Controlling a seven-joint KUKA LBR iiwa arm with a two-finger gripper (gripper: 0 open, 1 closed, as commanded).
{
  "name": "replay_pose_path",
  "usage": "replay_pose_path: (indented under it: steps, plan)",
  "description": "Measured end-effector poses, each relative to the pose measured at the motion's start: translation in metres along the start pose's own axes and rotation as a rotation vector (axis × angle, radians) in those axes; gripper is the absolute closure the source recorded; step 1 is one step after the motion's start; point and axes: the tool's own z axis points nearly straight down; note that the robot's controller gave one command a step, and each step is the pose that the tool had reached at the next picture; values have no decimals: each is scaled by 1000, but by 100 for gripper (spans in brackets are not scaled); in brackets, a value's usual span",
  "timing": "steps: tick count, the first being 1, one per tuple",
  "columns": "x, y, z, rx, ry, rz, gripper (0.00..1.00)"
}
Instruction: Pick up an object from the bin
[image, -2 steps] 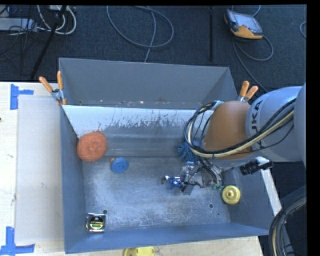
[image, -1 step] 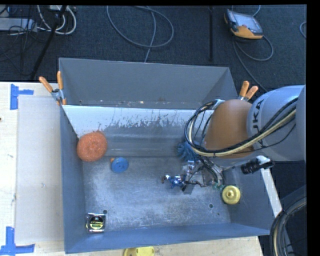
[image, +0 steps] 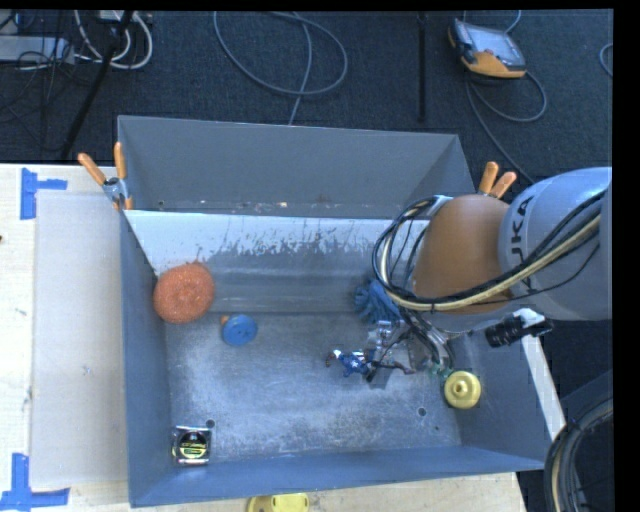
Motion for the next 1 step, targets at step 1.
replay_pose_path:
  steps: [1]
  plan:
    - [0, 0, -22, 0, -2, -1, 100]
